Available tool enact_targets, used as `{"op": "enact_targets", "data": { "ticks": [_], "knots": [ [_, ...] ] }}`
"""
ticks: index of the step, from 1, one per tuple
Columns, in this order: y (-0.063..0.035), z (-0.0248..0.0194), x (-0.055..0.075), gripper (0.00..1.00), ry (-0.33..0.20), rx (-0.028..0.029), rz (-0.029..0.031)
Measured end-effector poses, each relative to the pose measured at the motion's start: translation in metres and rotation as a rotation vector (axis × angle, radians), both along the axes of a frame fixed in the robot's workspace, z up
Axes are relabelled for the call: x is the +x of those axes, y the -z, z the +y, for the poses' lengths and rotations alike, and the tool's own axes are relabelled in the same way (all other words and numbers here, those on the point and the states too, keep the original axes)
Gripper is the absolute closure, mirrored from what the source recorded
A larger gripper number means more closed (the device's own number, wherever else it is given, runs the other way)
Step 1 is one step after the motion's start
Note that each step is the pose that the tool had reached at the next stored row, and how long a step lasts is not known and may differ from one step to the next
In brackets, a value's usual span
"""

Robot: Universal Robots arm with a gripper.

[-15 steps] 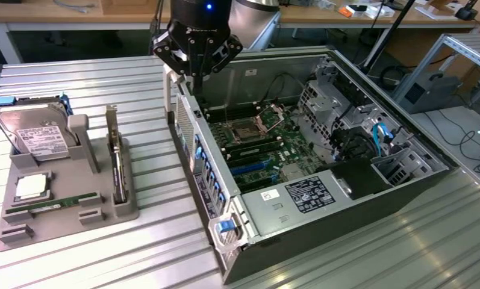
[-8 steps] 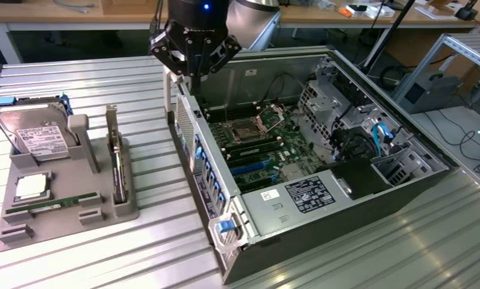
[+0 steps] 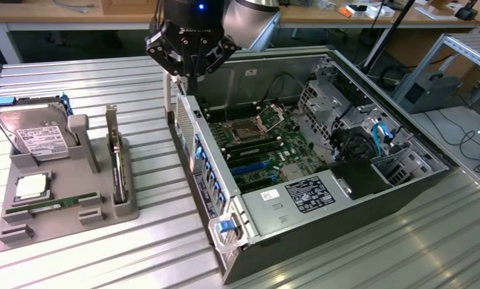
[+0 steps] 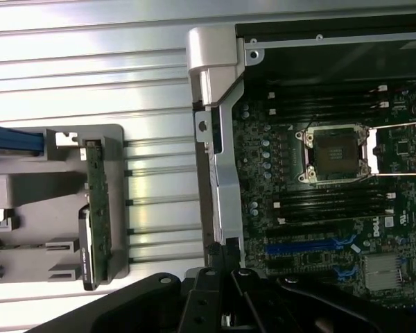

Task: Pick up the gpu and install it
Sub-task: 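Reach for the gpu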

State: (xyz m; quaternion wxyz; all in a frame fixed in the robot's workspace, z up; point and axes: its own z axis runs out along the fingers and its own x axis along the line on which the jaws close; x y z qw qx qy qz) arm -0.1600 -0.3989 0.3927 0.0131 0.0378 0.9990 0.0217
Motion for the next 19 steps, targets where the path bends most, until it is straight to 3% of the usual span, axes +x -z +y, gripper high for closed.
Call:
{"op": "enact_targets", "data": {
  "ticks": [19],
  "knots": [
    [0.0002, 0.0, -0.015, 0.89, 0.0, 0.0, 0.0]
  ]
}}
